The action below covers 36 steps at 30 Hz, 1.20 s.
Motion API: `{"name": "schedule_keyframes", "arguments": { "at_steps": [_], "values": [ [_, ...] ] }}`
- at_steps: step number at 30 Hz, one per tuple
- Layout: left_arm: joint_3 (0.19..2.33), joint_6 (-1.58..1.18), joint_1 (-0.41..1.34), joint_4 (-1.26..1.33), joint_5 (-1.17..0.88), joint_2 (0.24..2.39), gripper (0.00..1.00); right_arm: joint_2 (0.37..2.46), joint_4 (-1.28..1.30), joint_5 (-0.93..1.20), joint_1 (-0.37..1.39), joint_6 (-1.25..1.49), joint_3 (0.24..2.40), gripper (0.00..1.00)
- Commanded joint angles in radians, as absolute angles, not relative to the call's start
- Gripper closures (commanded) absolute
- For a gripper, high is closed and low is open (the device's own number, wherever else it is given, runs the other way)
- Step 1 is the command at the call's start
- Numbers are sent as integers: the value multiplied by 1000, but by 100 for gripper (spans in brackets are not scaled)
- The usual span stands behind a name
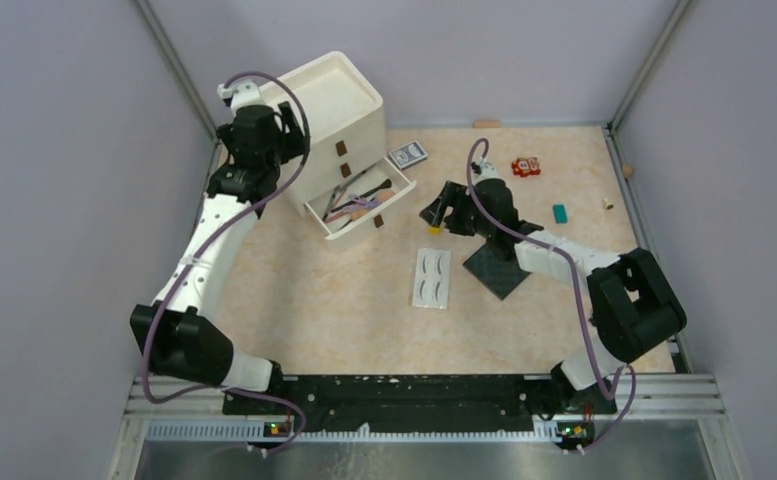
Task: Organize the makeup
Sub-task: Close the drawer in the storage box.
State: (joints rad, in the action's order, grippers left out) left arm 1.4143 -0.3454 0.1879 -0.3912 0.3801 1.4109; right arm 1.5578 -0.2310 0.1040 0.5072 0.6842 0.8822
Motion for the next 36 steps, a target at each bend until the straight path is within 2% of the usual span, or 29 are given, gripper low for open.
{"name": "schedule_keyframes", "arguments": {
  "at_steps": [1, 9, 19, 24, 32, 36],
  "values": [
    [1498, -380, 146, -276, 417, 1459, 1, 1531, -325, 142, 536, 702, 858, 28],
    [1537, -380, 81, -254, 433, 1555, 1, 1569, -348, 120, 599, 723, 859, 28],
    [1593, -355, 51, -206, 374, 1672, 17, 1645, -395, 106, 633, 769, 867, 30],
    [1597, -355, 51, -196, 355, 1697, 29, 1673, -449, 84, 638, 783, 857, 30],
    [1514, -404, 51, -202, 263, 1667, 60, 1781, -606, 9, 638, 815, 876, 30],
    [1449, -405, 51, -163, 210, 1632, 69, 1849, -604, -39, 638, 820, 938, 38]
  ]
}}
